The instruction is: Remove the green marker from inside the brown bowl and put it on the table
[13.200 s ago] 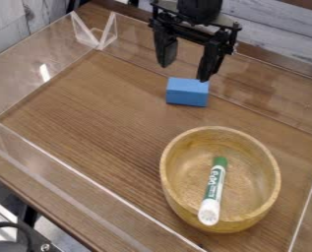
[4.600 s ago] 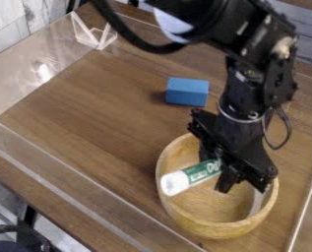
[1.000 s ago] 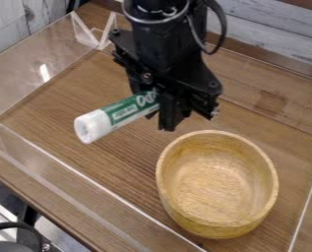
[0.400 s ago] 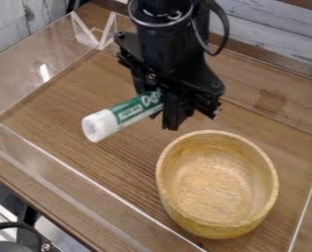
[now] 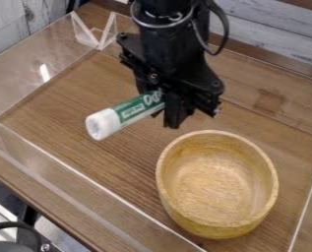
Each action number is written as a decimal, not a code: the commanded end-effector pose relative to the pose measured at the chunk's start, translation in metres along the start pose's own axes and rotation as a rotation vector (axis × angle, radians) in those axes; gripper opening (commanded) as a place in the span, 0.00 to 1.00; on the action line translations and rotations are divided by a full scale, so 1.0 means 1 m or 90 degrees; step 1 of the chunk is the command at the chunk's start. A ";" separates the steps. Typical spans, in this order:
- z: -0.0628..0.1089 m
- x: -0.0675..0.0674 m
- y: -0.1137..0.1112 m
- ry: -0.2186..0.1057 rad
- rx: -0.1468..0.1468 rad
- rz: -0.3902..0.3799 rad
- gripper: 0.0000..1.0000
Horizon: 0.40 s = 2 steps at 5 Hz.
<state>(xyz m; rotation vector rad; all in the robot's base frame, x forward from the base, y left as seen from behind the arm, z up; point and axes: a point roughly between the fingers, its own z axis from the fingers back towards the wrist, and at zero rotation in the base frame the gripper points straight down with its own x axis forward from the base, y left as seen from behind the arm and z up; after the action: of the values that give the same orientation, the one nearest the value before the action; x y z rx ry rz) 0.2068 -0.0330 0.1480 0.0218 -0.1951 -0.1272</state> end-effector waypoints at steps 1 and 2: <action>0.006 0.009 0.004 -0.024 0.000 0.007 0.00; 0.003 0.010 0.006 -0.022 -0.001 0.008 0.00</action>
<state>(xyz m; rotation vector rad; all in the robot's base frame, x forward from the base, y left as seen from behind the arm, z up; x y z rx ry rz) 0.2113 -0.0289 0.1450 0.0175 -0.1980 -0.1205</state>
